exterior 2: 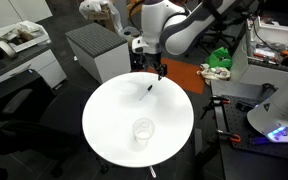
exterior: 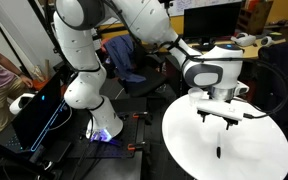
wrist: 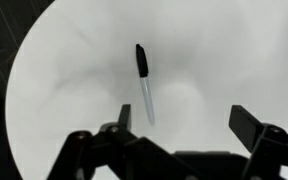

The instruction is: Place the marker in the cup

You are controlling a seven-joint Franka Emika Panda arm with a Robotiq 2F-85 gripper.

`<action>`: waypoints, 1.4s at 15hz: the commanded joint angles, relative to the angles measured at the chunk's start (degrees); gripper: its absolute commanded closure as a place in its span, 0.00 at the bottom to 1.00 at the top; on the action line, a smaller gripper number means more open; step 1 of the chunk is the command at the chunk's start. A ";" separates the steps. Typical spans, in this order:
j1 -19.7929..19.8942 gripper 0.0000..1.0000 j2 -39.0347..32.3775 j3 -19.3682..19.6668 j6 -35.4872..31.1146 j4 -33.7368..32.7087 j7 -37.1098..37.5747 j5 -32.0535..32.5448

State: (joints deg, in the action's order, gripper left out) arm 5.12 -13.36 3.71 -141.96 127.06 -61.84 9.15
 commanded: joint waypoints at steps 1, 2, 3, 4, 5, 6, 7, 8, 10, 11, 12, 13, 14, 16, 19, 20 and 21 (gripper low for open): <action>2.68 0.00 -3.51 -1.70 0.01 -3.01 -5.79 -2.47; 3.19 0.00 -4.58 -1.94 0.53 -4.00 -7.29 -3.17; 3.49 0.00 -5.62 -2.03 0.66 -4.91 -8.27 -3.45; 3.81 0.00 -6.68 -2.16 0.65 -5.82 -9.10 -3.56; 4.18 0.00 -7.76 -2.35 0.46 -6.76 -9.87 -3.56; 4.47 0.00 -8.84 -2.50 0.39 -7.69 -10.18 -3.39; 4.77 0.00 -9.85 -2.74 0.41 -8.65 -10.80 -3.36; 5.04 0.00 -10.90 -3.07 0.48 -9.62 -11.22 -3.42; 5.64 0.00 -12.76 -3.78 0.72 -11.40 -11.95 -3.79; 6.01 0.00 -13.70 -4.38 0.89 -12.22 -12.51 -4.23; 6.45 0.00 -14.56 -5.03 1.19 -12.94 -13.27 -4.86; 6.62 0.00 -15.31 -5.43 1.30 -13.52 -13.37 -5.18; 6.87 0.00 -16.09 -5.84 1.38 -14.08 -13.86 -5.72; 7.35 0.00 -17.59 -6.44 1.22 -15.01 -13.80 -6.09; 7.75 0.00 -20.00 -6.66 1.02 -16.63 -13.20 -6.04; 7.91 0.00 -20.83 -6.70 0.95 -17.26 -12.98 -6.03; 8.06 0.00 -21.60 -6.67 0.89 -17.91 -12.87 -5.93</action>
State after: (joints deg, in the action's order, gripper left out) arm 11.87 -32.54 -2.04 -141.89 112.17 -73.22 4.55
